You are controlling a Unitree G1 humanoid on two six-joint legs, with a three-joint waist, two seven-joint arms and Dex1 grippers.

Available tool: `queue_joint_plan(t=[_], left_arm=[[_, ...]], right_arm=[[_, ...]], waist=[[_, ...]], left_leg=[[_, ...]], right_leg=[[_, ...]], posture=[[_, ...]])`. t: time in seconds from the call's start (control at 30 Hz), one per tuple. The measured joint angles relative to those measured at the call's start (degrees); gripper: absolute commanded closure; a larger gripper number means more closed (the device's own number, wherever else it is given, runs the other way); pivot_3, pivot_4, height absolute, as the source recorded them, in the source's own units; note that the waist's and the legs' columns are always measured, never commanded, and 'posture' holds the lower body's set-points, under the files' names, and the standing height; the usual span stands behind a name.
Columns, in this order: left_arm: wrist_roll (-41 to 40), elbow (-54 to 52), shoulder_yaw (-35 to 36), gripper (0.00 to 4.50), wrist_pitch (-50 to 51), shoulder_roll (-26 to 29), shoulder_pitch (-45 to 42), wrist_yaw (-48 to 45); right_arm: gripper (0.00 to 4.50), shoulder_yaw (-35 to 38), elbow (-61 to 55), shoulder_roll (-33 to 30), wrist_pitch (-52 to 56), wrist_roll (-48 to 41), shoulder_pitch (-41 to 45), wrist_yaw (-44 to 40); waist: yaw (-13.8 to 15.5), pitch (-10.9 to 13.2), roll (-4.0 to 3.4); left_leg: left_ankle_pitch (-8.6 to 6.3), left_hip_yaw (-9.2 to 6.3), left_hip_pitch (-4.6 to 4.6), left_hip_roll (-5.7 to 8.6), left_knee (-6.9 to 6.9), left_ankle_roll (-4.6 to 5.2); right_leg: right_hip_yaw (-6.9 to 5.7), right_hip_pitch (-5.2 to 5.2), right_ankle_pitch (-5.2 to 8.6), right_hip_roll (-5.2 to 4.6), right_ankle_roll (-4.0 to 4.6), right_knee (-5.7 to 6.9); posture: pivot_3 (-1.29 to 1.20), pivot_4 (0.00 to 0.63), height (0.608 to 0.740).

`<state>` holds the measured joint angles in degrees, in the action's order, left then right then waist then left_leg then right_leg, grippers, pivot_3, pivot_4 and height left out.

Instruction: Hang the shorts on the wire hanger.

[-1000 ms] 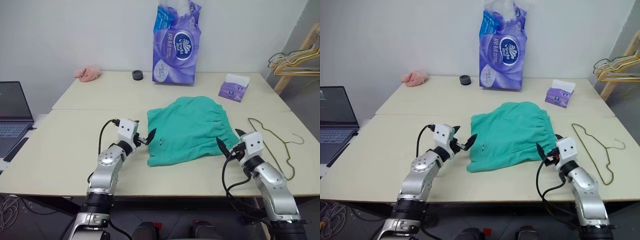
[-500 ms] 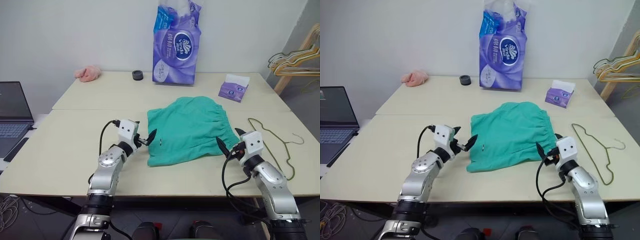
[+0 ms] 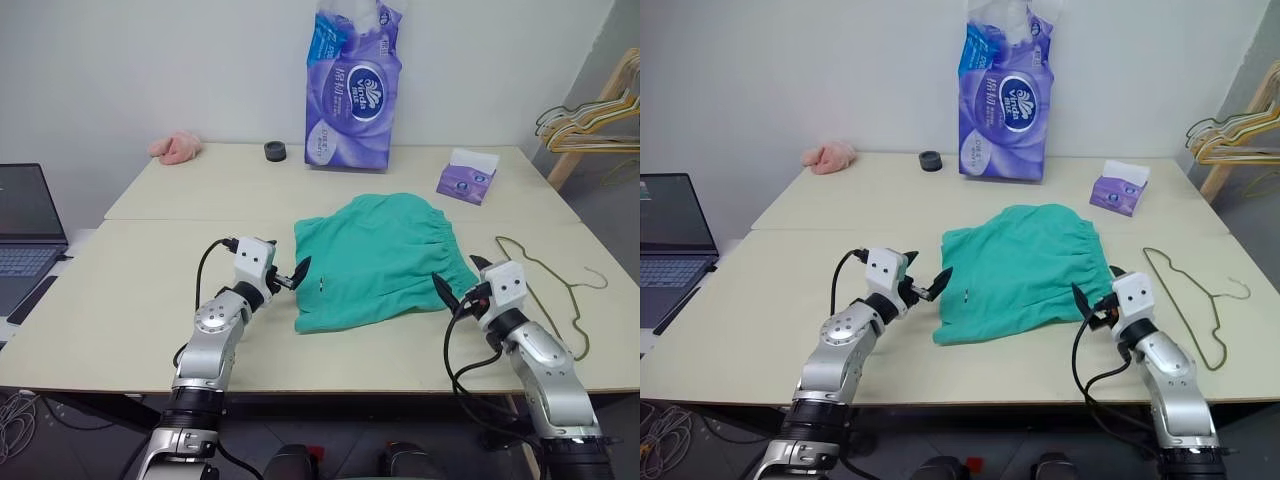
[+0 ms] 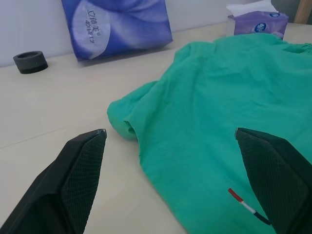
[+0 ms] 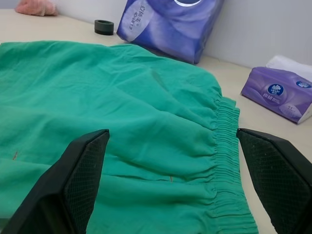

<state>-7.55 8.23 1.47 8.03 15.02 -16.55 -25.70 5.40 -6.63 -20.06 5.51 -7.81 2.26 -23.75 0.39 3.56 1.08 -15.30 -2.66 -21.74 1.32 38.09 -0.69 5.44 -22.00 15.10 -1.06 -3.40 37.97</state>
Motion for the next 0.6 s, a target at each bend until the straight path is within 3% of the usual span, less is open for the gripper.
queue_joint_plan(t=[0.27,0.43,0.6], left_arm=[[-0.43,-1.42,-2.77,0.00,0.59,5.04,-0.22,-7.60],[-3.17,-4.40,-7.83,0.00,5.34,13.71,-2.19,-22.97],[-3.07,-5.71,-13.47,0.00,5.42,16.31,-5.23,-32.57]], right_arm=[[0.04,-1.00,-3.16,-4.13,0.05,-0.15,-1.10,-3.88],[0.04,-3.55,-14.64,-14.34,4.23,-3.87,-7.10,-15.17],[0.04,-4.98,-23.13,-21.06,9.79,-6.97,-12.43,-21.51]], waist=[[-0.31,-0.02,-0.01],[-0.79,-0.02,-0.01],[-1.61,-0.02,-0.01]], left_leg=[[0.00,0.01,0.00,-0.01,0.00,0.00],[0.00,0.10,-0.01,-0.02,0.00,0.01],[0.00,0.13,0.02,-0.03,0.01,0.01]], right_leg=[[-0.01,0.00,0.01,0.00,0.00,0.00],[0.01,0.02,0.08,0.01,-0.10,-0.05],[0.02,0.07,0.19,0.01,-0.26,-0.11]], posture=[[0.01,0.019,0.740],[-0.05,0.023,0.740],[-0.11,0.030,0.740]])
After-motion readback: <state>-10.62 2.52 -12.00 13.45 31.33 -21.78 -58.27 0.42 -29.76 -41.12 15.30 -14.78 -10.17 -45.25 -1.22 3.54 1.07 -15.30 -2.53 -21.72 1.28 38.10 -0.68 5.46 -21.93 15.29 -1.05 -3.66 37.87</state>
